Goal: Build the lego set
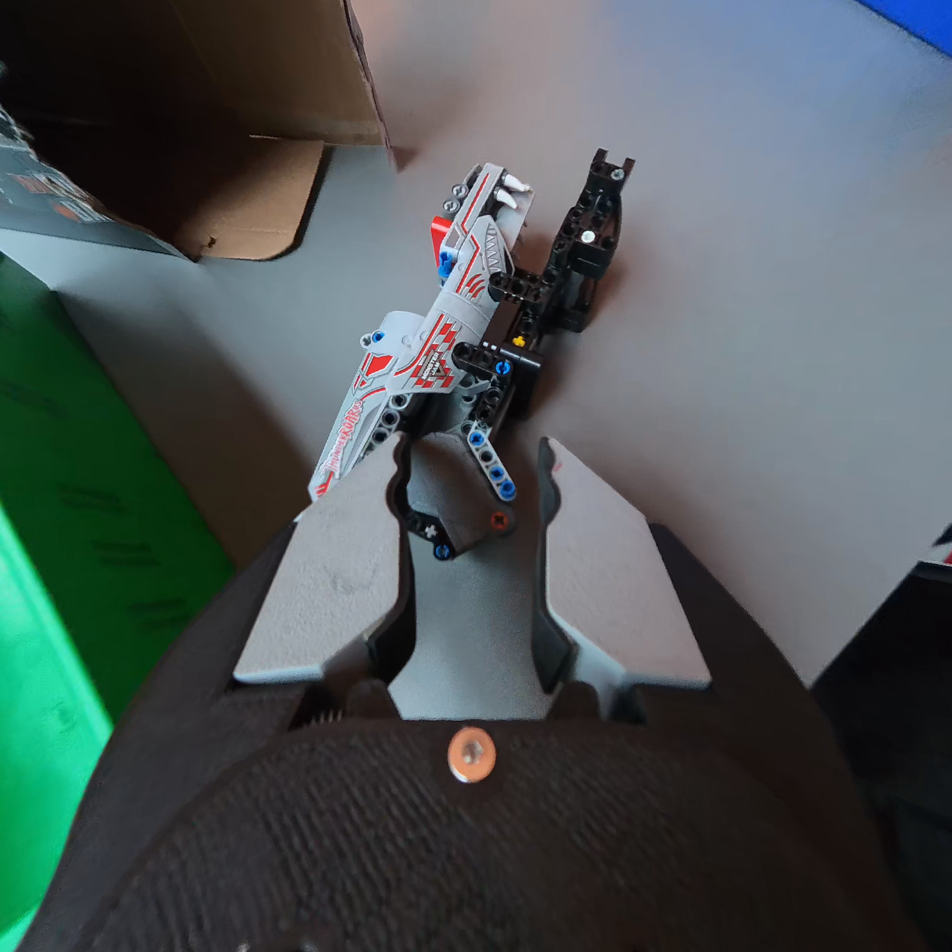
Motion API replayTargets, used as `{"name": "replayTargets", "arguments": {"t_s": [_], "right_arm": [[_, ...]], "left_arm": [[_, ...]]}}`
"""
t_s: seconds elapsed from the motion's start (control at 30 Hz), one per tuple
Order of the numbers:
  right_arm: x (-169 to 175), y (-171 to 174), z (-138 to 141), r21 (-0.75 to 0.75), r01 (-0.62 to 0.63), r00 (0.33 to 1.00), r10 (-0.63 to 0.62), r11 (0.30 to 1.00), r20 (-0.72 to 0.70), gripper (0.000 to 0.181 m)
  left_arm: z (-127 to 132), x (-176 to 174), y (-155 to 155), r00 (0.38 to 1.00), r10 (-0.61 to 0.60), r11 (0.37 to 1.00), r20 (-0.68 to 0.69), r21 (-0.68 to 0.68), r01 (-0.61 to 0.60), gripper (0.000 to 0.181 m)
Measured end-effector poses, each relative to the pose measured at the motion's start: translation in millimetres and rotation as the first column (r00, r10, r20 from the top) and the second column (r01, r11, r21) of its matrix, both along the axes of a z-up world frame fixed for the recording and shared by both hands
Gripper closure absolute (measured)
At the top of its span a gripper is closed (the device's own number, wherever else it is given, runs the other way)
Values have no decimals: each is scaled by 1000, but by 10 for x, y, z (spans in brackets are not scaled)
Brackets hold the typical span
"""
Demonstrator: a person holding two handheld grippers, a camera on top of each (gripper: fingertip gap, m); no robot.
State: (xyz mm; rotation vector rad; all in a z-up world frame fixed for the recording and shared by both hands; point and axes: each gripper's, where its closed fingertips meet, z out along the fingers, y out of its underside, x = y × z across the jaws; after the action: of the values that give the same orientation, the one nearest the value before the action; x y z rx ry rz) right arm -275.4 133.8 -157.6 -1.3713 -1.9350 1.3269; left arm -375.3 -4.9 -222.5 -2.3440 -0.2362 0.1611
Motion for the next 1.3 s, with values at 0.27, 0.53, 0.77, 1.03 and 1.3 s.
{"name": "replayTargets", "arguments": {"t_s": [0.27, 0.53, 0.77, 1.03, 1.3], "right_arm": [[-822, -302, -650, -45, -180, 960, 186, 983, 209, 147], [-767, -437, -690, -205, -342, 918, 373, 917, 137, 161], [-712, -345, -586, 31, -356, 933, 357, 934, -37, 164], [-645, -264, -668, 247, -324, 930, 356, 913, -94, 164], [-579, -175, -679, 306, -334, 915, 385, 891, -120, 164]], "left_arm": [[236, -39, -283, 1000, 26, 1000, 3, 4, -26, 129], [-183, 5, -363, 980, 40, 994, 197, -104, -20, 142], [-313, -15, -242, 989, 17, 993, 144, -116, 0, 136], [-247, 5, -328, 991, 17, 990, 133, -139, 1, 136], [-201, -27, -33, 972, 66, 996, 226, 45, -79, 136]]}}
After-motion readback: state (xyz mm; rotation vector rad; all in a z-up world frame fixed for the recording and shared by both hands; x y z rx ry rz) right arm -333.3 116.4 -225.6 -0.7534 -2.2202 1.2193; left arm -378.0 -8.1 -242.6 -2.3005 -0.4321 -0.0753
